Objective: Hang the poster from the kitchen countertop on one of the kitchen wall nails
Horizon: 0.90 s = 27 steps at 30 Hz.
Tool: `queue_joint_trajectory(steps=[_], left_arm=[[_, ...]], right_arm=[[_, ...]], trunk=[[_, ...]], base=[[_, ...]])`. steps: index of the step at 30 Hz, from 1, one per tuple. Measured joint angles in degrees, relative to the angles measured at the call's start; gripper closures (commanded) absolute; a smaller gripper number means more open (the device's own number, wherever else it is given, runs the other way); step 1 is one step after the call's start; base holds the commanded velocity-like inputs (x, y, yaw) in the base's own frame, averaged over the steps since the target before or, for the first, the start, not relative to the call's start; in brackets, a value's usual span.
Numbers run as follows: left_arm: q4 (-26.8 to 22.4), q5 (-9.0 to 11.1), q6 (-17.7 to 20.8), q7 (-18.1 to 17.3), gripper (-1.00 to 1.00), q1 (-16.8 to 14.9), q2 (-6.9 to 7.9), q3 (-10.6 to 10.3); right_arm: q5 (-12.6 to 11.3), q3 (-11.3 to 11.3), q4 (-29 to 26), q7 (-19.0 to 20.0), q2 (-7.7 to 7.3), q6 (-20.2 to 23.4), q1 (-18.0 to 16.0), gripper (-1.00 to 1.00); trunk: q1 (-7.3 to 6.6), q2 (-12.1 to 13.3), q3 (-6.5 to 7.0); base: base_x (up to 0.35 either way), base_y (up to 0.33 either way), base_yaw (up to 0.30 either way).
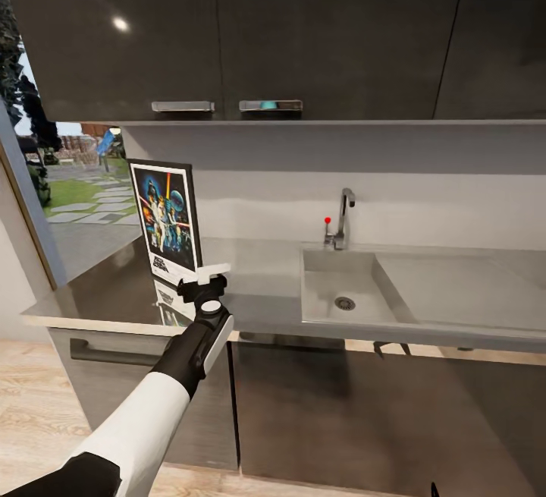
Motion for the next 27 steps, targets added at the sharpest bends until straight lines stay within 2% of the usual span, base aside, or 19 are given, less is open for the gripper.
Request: queue_joint_trajectory(steps=[27], left_arm=[[0.0, -0.1, 0.0, 0.2, -1.00, 0.0, 0.00, 0.1]], right_arm=[[0.0, 0.0, 0.1, 0.0, 0.00, 0.0, 0.0, -1.00]], trunk=[[0.00, 0.0, 0.00]], base=[[0.061, 0.011, 0.000]])
